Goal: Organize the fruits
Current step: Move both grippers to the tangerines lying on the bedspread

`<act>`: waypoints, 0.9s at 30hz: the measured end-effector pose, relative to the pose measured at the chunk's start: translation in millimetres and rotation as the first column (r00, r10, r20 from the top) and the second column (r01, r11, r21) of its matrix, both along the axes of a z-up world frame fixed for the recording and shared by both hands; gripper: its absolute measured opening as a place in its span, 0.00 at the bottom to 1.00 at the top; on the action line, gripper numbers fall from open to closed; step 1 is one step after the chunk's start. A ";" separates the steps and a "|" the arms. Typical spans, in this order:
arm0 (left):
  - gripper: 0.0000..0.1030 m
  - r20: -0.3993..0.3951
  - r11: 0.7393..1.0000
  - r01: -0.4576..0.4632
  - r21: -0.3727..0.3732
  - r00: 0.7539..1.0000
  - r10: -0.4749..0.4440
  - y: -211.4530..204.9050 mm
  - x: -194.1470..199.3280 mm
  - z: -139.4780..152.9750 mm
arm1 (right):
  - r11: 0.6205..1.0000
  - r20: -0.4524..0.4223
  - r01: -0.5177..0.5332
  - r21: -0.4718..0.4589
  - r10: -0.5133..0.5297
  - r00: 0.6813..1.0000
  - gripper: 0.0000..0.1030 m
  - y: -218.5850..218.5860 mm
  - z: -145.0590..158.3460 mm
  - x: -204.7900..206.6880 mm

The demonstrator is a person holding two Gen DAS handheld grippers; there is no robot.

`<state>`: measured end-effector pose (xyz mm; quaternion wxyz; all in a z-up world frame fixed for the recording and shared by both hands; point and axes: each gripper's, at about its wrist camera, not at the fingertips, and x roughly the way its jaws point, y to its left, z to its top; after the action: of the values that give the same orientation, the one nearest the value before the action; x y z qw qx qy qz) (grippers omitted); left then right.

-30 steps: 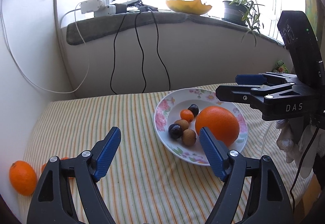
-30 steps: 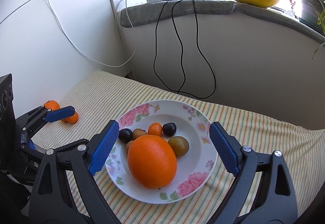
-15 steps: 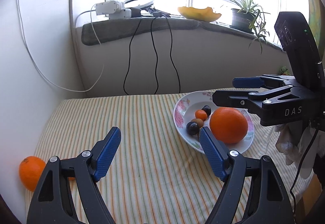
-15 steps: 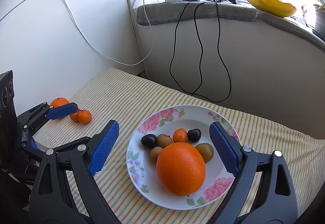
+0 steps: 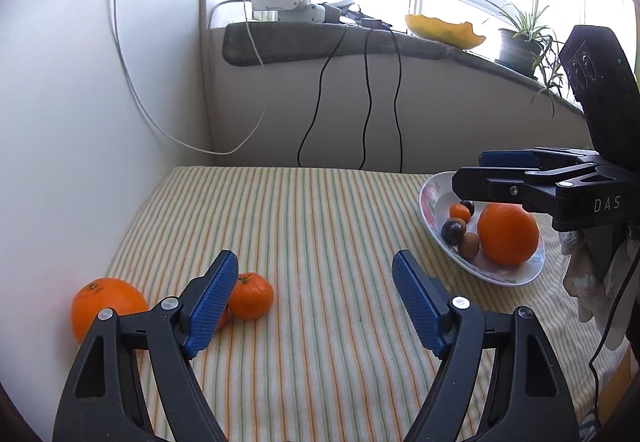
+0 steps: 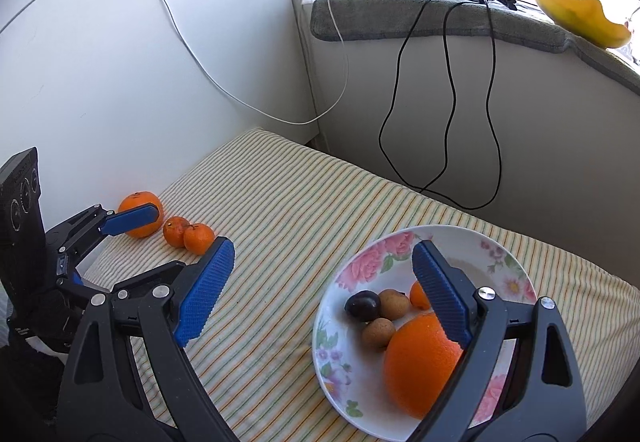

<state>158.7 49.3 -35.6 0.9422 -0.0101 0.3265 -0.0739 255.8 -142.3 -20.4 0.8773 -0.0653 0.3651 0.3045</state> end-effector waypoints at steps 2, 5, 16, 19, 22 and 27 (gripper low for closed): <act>0.77 -0.007 1.000 -0.022 -0.002 1.000 0.022 10.5 -1.3 -3.8 | 1.000 -0.009 -0.012 0.004 0.012 1.000 0.90 7.9 -2.1 0.8; 0.77 -0.016 0.999 -0.045 -0.001 0.999 0.045 24.5 -4.7 -8.6 | 0.999 -0.028 -0.031 0.016 0.031 0.999 0.90 19.6 -5.7 3.0; 0.68 -0.062 0.997 -0.076 -0.006 0.995 0.075 54.8 -8.0 -26.6 | 0.992 -0.133 -0.109 0.070 0.118 0.984 0.90 68.0 -28.2 9.3; 0.63 -0.075 0.997 -0.076 -0.005 0.994 0.075 58.6 -5.8 -31.4 | 0.987 -0.170 -0.128 0.094 0.143 0.975 0.90 80.3 -36.6 11.8; 0.58 -0.087 0.997 -0.073 -0.005 0.994 0.072 60.1 -3.3 -35.4 | 0.984 -0.211 -0.145 0.106 0.165 0.964 0.90 93.0 -46.6 15.8; 0.53 -0.103 0.998 -0.065 -0.002 0.993 0.064 61.8 1.2 -41.7 | 0.980 -0.263 -0.167 0.111 0.191 0.946 0.78 111.4 -61.7 20.8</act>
<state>159.9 111.1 -77.4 0.9260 -0.0269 0.3741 -0.0436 276.5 -30.9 -82.1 0.7896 -0.0175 0.4611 0.4044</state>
